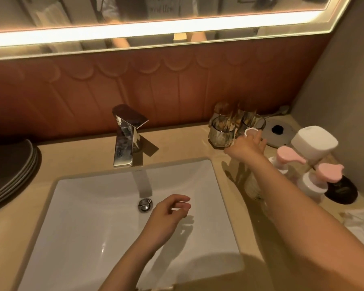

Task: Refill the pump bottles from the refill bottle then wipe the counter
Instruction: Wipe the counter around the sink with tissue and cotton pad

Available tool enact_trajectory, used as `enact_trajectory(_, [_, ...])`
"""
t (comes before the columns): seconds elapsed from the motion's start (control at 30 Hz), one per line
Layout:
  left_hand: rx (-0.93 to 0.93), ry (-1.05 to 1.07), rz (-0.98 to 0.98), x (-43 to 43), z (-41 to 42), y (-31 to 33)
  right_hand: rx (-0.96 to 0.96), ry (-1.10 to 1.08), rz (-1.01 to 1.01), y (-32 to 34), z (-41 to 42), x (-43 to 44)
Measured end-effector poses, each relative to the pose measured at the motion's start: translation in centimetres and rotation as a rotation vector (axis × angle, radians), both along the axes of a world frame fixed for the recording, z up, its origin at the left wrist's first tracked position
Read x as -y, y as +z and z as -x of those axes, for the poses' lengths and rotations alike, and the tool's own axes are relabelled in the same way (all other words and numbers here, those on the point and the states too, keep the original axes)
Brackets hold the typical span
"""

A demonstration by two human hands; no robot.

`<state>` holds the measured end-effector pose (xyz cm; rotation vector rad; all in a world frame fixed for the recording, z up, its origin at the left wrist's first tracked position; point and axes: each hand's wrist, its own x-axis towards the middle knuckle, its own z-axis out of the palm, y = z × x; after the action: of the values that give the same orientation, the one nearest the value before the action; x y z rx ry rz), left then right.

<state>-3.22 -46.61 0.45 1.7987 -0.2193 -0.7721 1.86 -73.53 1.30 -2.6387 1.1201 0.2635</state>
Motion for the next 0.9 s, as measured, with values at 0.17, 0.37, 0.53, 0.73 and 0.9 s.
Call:
enact_trajectory(0.17, [-0.012, 0.018, -0.009, -1.0, -0.2, -0.2, 0.144, 0.099, 0.159, -0.1, 1.2, -1.2])
enact_trajectory(0.37, [-0.027, 0.095, 0.007, -2.5, 0.1, -0.4, 0.636, 0.159, -0.27, 0.7, 4.8, -7.0])
enact_trajectory(0.53, [-0.393, 0.293, 0.166, -3.6, 1.5, -0.4, 0.882, 0.119, -0.805, 0.4, 8.4, -13.1])
enact_trajectory(0.73, [-0.892, 0.432, 0.471, -5.2, 3.2, -1.0, 0.925, 0.227, -0.983, -1.0, 10.8, -17.6])
enact_trajectory(0.9, [-0.68, 0.4, 0.365, -6.4, 4.1, -0.6, 0.96, 0.227, -0.96, -1.0, 11.7, -17.9])
